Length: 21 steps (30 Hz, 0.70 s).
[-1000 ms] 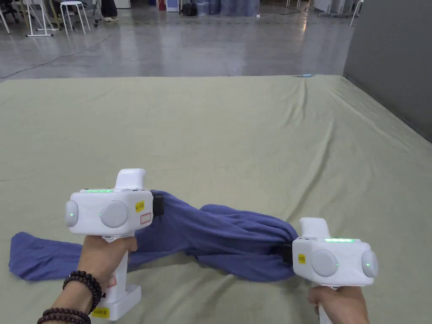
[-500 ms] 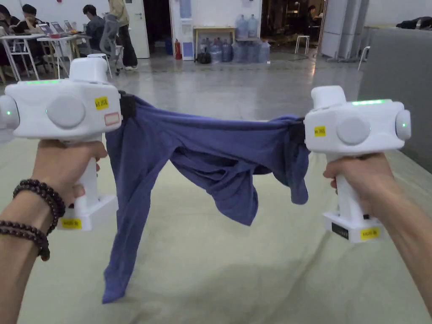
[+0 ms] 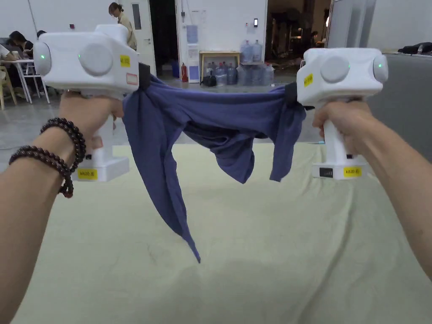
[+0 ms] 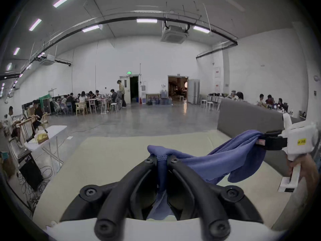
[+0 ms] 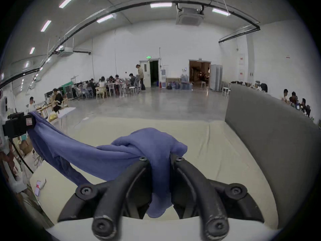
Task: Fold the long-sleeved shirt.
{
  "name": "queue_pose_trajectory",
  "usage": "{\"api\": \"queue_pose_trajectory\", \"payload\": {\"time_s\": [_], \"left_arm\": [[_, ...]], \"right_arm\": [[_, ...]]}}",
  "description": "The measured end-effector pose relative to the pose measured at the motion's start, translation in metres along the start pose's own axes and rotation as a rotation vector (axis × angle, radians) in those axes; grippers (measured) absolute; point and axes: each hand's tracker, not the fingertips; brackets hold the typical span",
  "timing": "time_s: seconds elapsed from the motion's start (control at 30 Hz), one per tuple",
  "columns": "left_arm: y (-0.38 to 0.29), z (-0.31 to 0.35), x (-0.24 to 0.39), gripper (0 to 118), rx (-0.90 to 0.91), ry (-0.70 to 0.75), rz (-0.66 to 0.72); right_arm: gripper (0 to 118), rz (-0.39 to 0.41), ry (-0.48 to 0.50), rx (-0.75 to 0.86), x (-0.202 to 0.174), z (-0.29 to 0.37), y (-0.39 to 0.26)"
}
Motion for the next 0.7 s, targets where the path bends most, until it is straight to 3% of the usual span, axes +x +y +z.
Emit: {"api": "queue_pose_trajectory", "payload": {"time_s": [0.2,0.37,0.5,0.7], "left_arm": [[-0.127,-0.05,0.012,2,-0.194,-0.024,-0.004],[-0.214,-0.065,0.016,2,-0.34,-0.016,0.047],[-0.241,-0.032,0.013,2,-0.34,-0.019,0.08],[-0.292,0.054,0.019,2,-0.425,0.005,0.073]], "right_arm": [[13,-0.015,-0.022,-0.213,0.009,-0.074,-0.123],[13,-0.042,0.035,-0.335,0.019,-0.119,-0.214],[13,-0.034,0.019,-0.325,0.016,-0.093,-0.248],[13,-0.008,0.006,-0.308,-0.01,0.005,-0.309]]}}
